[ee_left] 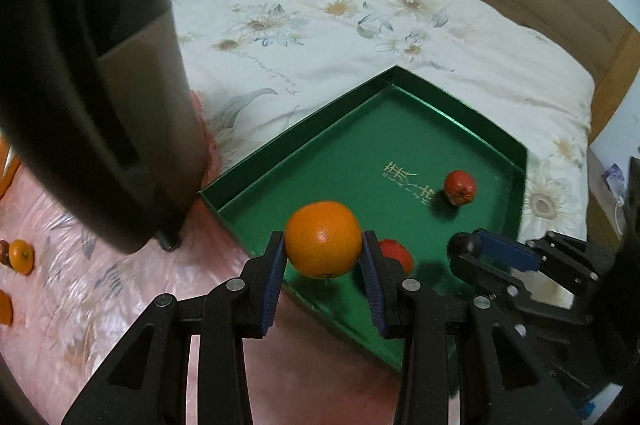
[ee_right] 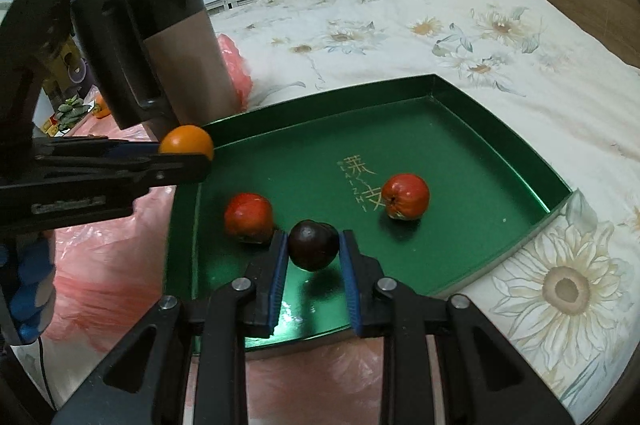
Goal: Organize fruits
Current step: 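Carry the orange and the dark plum over to the green tray, then open the left gripper over the tray while the right gripper releases the plum, then move both open grippers back toward the remaining fruit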
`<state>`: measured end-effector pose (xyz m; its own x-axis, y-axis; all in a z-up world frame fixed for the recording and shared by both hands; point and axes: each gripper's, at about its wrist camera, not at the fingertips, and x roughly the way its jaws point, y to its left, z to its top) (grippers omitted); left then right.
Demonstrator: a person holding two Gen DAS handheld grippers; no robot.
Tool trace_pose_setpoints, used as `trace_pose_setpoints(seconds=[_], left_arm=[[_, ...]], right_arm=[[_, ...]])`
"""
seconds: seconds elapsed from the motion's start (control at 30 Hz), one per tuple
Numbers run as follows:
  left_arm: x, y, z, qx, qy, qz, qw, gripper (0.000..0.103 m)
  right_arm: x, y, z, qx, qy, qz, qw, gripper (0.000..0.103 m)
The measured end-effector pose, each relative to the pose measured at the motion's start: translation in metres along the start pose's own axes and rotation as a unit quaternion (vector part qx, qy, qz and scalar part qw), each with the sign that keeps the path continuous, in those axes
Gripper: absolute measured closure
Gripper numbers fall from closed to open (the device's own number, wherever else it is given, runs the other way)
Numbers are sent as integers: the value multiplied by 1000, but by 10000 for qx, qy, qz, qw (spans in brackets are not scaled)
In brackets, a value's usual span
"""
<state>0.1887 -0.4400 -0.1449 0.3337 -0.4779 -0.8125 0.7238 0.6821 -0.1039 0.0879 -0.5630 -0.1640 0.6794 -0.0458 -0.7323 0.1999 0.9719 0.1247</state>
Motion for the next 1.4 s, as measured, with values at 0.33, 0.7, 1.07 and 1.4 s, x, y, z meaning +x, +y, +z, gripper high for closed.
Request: trace_pose_setpoints(seconds=[0.33,0.7,1.07,1.4], left_arm=[[29,0,-1,-124,245,26,9996,71],[16,-3,-3,15,187,70,9998,70],[-20,3,-12,-109,-105,-108,9998,44],[-63,15,-39,-183,-250,-145,9994,44]], right_arm=[[10,1,-4,-97,94,36,9999,91],[4,3,-5,-59,76,-116,9999,86],[-17,12,-5,-68,2,-287,9996,41],[-49,25,-10,118,-191,-253,9994,21]])
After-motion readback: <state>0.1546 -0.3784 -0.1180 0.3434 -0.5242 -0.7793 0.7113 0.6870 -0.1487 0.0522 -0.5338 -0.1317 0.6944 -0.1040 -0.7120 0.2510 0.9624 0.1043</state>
